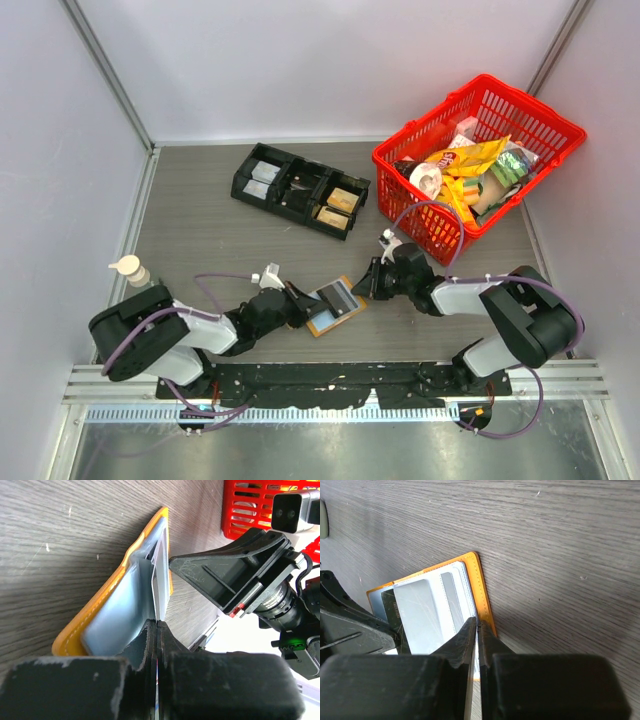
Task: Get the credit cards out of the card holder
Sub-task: Remove the credit card from the card holder.
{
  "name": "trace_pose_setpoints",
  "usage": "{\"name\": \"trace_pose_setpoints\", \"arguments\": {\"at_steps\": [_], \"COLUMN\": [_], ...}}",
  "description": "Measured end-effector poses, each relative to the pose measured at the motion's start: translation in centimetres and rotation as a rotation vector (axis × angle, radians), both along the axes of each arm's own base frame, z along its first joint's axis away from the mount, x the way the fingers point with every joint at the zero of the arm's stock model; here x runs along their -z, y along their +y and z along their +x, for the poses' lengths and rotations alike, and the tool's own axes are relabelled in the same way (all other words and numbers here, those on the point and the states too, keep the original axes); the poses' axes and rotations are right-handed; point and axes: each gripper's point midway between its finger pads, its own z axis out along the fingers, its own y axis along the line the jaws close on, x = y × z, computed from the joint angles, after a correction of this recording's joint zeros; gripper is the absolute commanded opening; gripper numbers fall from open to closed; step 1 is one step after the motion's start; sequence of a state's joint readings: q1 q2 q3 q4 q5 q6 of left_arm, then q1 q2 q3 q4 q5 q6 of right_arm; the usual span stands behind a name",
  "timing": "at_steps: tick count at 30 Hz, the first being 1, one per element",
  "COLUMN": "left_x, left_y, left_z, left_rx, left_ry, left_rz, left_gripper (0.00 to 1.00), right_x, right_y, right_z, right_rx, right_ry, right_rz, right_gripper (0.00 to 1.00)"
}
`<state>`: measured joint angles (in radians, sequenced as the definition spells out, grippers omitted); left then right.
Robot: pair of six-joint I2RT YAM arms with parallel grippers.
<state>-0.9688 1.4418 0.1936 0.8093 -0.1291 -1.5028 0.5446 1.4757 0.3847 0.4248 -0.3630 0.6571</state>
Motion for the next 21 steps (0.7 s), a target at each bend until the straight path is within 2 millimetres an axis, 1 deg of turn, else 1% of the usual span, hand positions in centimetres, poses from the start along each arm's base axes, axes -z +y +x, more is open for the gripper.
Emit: {"name": "trace_pose_setpoints", "arguments": {"at_steps": [3,5,9,11,13,16,19,21], "left_x": [0.2,0.5,1.1,1.2,1.3,1.6,1.9,1.9], "left_y": [0.5,1.0,1.3,1.3,1.4,1.4,1.4,1.4], "left_z": [-0.3,-0.5,-0.7,-0.7,-0.7,-0.8,-0.8,-0.8], "left_rx": [-0.001,0.0,0.002,0.003,0.003,0.004,0.005,0.005], "left_ry": [0.014,0.02,0.037,0.041,0.044,0.048,0.052,0.052], "left_rz": [0.028,0.059,0.097,0.104,0.108,0.116,0.123,0.123], "left_gripper": [0.0,0.0,0.0,0.0,0.0,0.0,0.0,0.0], "right_x": [0.0,0.0,-0.2,-0.5,-0.8,-2.0,-3.9,-4.8], "right_y": [-0.1,-0.3,-0.8,-1.2,-1.6,-1.7,-0.6,0.4], "right_z": [-0.1,-0.2,-0.7,-1.1,-1.3,-1.5,-1.4,-1.5], "right_rx": [0.001,0.001,-0.002,-0.005,-0.011,-0.032,-0.073,-0.113], "right_ry": [0.004,0.008,0.019,0.024,0.019,-0.003,-0.051,-0.075], "right_rz": [-0.001,-0.006,-0.029,-0.053,-0.076,-0.082,-0.05,-0.031], "right_gripper": [0.1,0.12,0.23,0.26,0.27,0.27,0.26,0.26]}}
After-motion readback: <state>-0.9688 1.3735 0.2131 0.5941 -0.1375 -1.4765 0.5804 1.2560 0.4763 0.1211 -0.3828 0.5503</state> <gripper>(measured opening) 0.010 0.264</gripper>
